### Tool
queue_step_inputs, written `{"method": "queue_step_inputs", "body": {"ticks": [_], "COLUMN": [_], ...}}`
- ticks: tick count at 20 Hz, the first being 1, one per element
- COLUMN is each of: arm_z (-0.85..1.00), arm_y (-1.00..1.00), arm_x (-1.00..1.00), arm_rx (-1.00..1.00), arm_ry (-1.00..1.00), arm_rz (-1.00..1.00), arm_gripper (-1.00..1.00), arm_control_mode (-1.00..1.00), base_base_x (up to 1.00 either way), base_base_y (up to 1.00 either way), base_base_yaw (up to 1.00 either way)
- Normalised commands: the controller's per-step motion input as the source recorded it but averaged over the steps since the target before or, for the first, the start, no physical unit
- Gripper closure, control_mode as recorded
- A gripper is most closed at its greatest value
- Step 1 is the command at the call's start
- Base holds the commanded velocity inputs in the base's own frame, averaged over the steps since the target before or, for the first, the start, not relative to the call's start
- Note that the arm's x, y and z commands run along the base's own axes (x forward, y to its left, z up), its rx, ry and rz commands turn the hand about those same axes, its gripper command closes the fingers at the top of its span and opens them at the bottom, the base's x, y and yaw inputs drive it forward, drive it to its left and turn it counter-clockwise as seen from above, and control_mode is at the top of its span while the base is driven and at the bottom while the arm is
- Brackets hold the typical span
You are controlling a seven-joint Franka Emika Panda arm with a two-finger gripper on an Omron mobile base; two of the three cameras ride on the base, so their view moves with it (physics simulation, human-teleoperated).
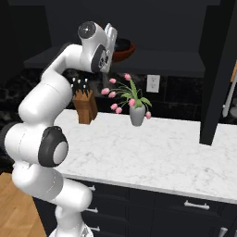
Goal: Pick up the bowls on the counter and stack them on top of one another in the open cabinet. Place the smaller bowl on top of the larger bowl.
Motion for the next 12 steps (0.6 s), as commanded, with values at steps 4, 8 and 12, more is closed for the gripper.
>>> {"method": "queue_step_inputs", "body": {"ticks": [4,8,12], "arm_z": [-0.13,-0.12,-0.03], "arm_y": [0.02,0.06,0.11], "arm_x": [0.09,0.0,-0.06], "arm_rx": [0.0,0.06,0.11], "arm_ry": [-0.21,-0.32,-0.38], "arm_rz": [0.0,0.01,0.01], "arm_gripper": [-1.0,-1.0,-1.0], "arm_control_mode": [-1.0,-1.0,-1.0], "base_base_x": [0.0,0.0,0.0], "base_base_y": [0.0,0.0,0.0], "base_base_yaw": [0.0,0.0,0.0]}}
